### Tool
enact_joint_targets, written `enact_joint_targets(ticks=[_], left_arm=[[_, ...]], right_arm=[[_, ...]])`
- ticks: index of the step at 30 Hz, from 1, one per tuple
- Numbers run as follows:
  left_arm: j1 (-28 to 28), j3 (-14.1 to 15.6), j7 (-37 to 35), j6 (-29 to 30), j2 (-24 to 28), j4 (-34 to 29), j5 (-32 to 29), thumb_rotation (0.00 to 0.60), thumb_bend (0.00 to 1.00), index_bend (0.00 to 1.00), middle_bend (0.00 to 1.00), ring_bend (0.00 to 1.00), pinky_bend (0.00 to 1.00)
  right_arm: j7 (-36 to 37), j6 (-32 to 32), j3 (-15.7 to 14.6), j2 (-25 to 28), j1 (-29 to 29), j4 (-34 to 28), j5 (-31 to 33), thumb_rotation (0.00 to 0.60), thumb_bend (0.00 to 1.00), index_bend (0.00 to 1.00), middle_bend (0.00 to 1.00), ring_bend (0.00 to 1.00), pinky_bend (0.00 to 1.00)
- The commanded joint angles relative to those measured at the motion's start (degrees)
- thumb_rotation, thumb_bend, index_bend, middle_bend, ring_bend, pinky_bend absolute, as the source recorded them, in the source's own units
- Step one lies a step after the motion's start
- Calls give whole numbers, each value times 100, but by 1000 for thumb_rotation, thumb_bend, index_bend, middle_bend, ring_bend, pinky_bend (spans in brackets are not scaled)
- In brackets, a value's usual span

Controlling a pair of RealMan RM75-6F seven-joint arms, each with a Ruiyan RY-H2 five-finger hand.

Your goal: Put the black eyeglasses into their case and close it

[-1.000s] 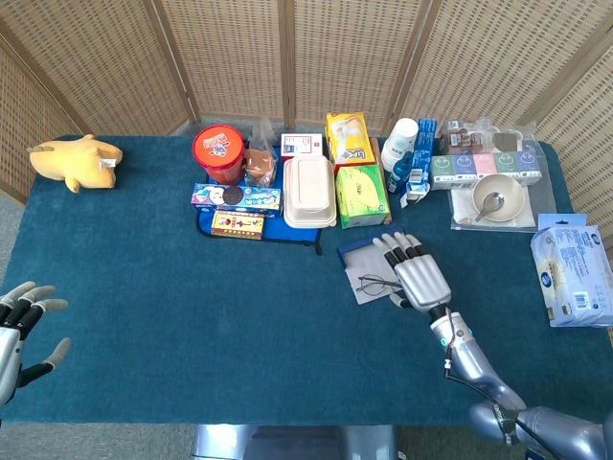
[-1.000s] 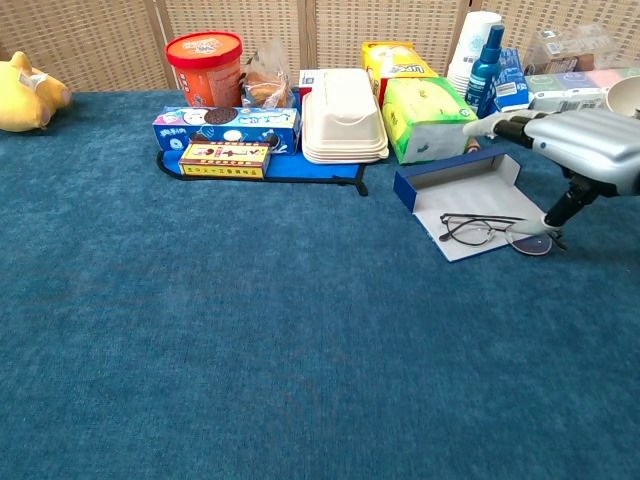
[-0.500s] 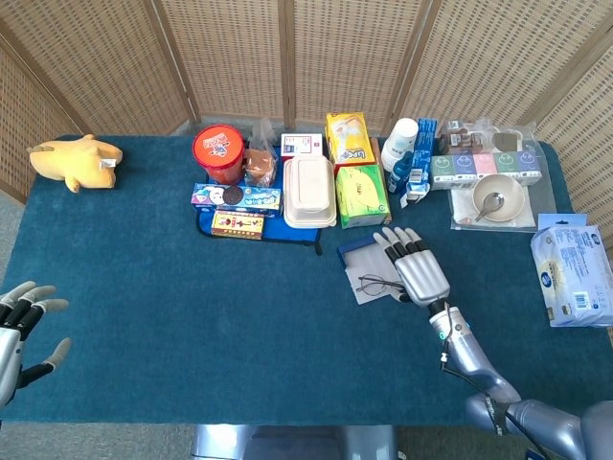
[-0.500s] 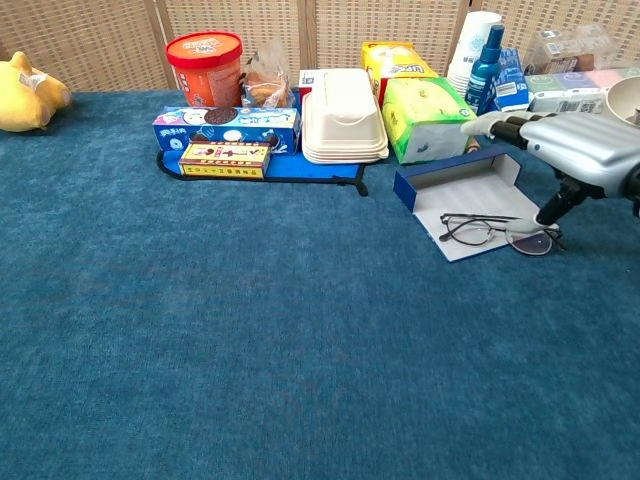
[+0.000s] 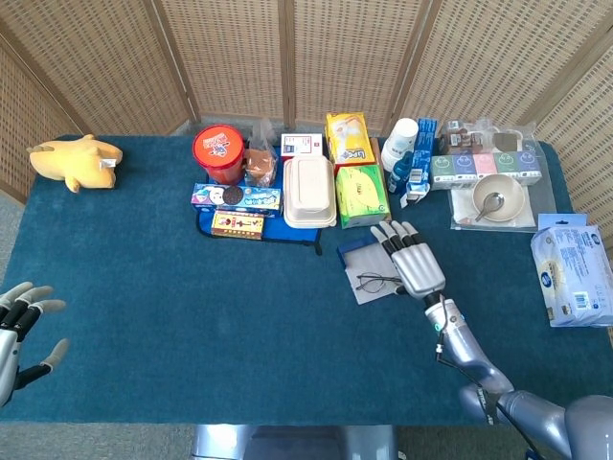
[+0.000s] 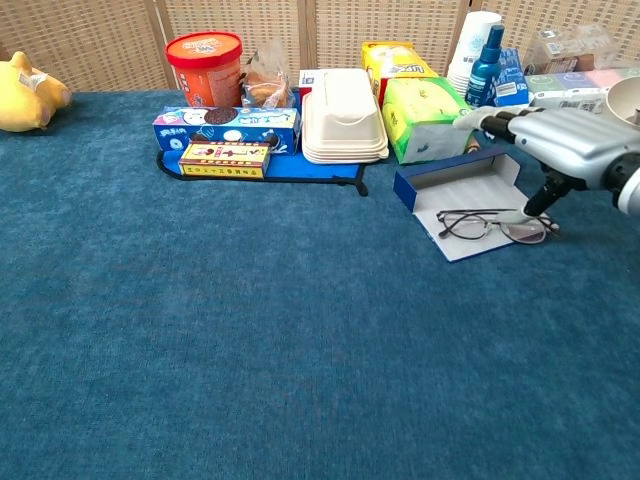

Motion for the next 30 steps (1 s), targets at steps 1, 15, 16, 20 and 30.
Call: enact_joint_targets(ticks=[1,15,16,20,30], left_arm=[[4,1,-9,1,1,8,-4,600,227,336,263,163,198],[26,-5,-57,30,6,46,-10,599,227,336,263,163,198],[29,-2,-60,30,5,51,-8,599,226,336,263,163,198],[26,1,-75,11,-12,72,-18,600,226,336,263,163,198],[-15,-14,-56,-35,-61,65,13,598,226,336,263,163,198]], right_arm=[[37,-42,63,-43,70,94,18,600,182,0,25,0,107],[102,-86,215,-145,277,285,34,600,181,0,24,0,107],[110,-63,209,-118,272,244,16,600,185,0,24,0,107],[240,123,166,230,161,-406,-89,600,230,0,35,0,107],[277,-477,175,1371,186,-2228,193,560,335,146,185,58,107]])
